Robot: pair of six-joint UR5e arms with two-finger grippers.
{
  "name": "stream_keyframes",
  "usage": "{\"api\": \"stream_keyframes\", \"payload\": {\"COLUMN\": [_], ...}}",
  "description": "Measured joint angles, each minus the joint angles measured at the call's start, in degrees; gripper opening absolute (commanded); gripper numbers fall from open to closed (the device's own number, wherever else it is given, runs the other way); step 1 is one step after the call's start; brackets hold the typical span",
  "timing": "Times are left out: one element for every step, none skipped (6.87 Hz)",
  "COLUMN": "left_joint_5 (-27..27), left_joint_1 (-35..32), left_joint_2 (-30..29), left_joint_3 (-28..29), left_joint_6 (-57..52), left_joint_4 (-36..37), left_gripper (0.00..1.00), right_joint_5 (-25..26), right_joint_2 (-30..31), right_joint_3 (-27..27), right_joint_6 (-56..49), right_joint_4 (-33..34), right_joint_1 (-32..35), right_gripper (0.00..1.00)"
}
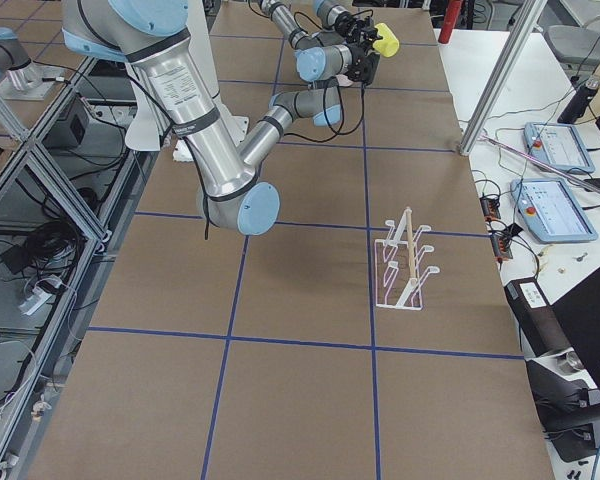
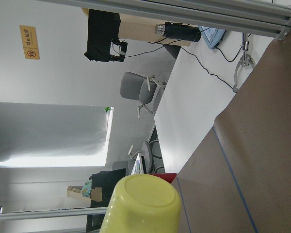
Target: Transfer IKEA cup to right arm and place on rack
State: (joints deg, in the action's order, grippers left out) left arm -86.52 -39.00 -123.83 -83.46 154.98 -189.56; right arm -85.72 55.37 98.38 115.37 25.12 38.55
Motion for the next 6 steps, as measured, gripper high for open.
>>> {"api": "stream_keyframes", "payload": {"left_joint_5": [0.02, 0.03, 0.06, 0.09, 0.11, 0.15], "left_joint_1": [0.55, 1.11, 1.75, 2.56, 3.42, 4.18], "left_joint_2": [-0.4, -0.75, -1.14, -1.61, -2.11, -2.38], "left_joint_3": [0.08, 0.15, 0.19, 0.2, 0.19, 0.19], "left_joint_6": [-0.1, -0.16, -0.22, -0.28, -0.34, -0.35], "left_joint_4": [0.0, -0.03, -0.03, 0.04, 0.16, 0.22], "left_gripper": [0.0, 0.0, 0.0, 0.0, 0.0, 0.0], "right_joint_5": [0.02, 0.02, 0.05, 0.09, 0.13, 0.17], "right_joint_2": [0.0, 0.0, 0.0, -0.02, -0.06, -0.07], "right_joint_3": [-0.07, -0.13, -0.17, -0.19, -0.2, -0.2], "right_joint_6": [0.02, 0.03, 0.03, 0.05, 0.09, 0.11], "right_joint_4": [-0.04, -0.06, -0.07, -0.07, -0.07, -0.07], "right_joint_1": [-0.03, -0.04, -0.05, -0.05, -0.06, -0.09], "right_gripper": [0.99, 0.99, 0.99, 0.99, 0.99, 0.99]}}
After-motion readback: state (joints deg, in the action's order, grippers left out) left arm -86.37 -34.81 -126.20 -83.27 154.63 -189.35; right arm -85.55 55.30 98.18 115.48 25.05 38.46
